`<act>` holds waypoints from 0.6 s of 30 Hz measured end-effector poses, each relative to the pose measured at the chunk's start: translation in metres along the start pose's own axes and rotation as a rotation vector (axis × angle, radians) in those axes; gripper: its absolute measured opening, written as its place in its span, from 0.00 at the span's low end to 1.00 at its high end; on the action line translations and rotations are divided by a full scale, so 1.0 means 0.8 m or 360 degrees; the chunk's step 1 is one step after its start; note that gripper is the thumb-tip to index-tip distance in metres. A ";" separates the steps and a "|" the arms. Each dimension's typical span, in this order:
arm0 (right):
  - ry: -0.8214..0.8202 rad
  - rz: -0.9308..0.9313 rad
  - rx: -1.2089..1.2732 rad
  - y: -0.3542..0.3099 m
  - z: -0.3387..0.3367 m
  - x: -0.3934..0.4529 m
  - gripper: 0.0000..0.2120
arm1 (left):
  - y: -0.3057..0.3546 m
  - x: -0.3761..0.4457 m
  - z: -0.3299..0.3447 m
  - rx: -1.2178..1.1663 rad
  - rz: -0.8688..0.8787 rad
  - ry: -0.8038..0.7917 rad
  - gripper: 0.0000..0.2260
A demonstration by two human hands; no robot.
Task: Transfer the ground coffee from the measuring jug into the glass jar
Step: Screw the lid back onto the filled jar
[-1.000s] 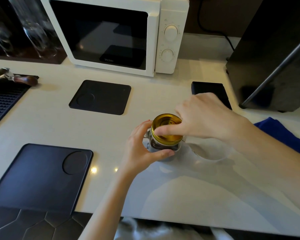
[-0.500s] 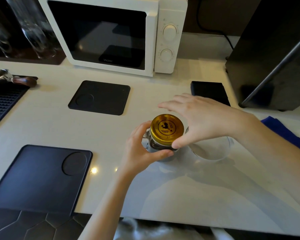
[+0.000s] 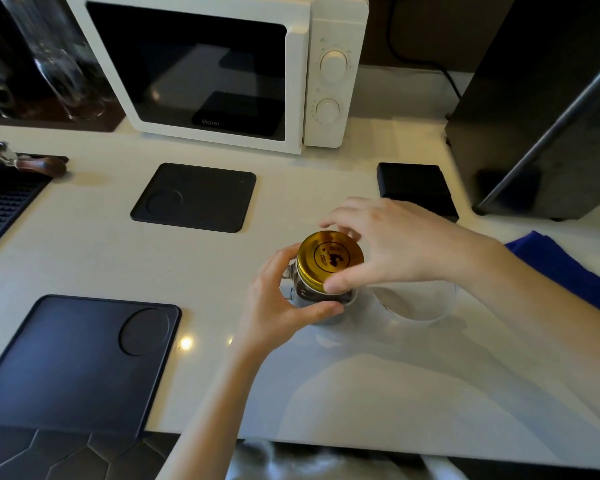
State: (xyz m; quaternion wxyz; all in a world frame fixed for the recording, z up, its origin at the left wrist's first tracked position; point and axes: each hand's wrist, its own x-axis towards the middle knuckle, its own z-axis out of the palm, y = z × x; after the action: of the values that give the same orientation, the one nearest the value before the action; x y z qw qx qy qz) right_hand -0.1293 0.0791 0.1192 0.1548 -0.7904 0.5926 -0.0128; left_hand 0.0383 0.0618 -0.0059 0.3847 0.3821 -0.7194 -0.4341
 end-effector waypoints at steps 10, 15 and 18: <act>-0.0063 -0.0048 0.0403 0.016 0.010 -0.005 0.38 | -0.001 -0.001 -0.001 -0.0055 -0.0003 -0.0034 0.31; 0.0156 -0.0016 0.0266 0.012 0.014 -0.006 0.38 | 0.001 0.002 -0.001 -0.0043 0.0040 -0.0041 0.29; 0.0083 -0.0035 0.0205 0.013 0.019 -0.006 0.42 | 0.001 0.003 -0.002 -0.0030 0.0040 -0.0037 0.29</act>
State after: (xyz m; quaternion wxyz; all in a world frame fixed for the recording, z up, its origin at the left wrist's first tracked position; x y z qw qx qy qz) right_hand -0.1378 0.0844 0.1031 0.1898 -0.7846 0.5856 -0.0732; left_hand 0.0383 0.0592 -0.0043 0.3853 0.3644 -0.7245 -0.4403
